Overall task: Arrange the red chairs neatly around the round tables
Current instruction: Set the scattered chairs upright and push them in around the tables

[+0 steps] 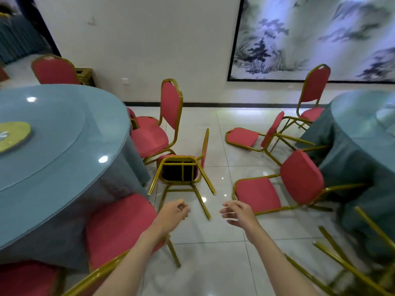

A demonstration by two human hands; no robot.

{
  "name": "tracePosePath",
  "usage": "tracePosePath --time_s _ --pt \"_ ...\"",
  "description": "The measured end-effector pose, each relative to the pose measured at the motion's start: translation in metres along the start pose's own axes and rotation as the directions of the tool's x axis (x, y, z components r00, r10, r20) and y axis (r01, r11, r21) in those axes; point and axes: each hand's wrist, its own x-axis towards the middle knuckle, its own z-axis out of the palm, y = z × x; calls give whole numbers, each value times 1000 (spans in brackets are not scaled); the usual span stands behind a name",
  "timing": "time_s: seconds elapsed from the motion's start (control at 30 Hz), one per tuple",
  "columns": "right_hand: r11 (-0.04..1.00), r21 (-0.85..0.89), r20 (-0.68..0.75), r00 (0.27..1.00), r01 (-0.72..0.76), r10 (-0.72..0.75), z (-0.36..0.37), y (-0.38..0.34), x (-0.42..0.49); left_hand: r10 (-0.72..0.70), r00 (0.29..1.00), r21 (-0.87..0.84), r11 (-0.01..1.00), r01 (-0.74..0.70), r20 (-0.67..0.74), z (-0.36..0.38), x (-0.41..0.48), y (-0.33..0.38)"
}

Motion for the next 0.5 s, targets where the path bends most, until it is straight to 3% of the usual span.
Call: tracePosePath --time_s 0.2,0.5 --pt "999 40 -33 999 -4 5 -107 -8 40 -36 997 -69 997 40 66 55 72 64" --pt "999 45 -21 1000 -16 17 -193 -38 118 -143 988 -320 941 114 -66 96 162 124"
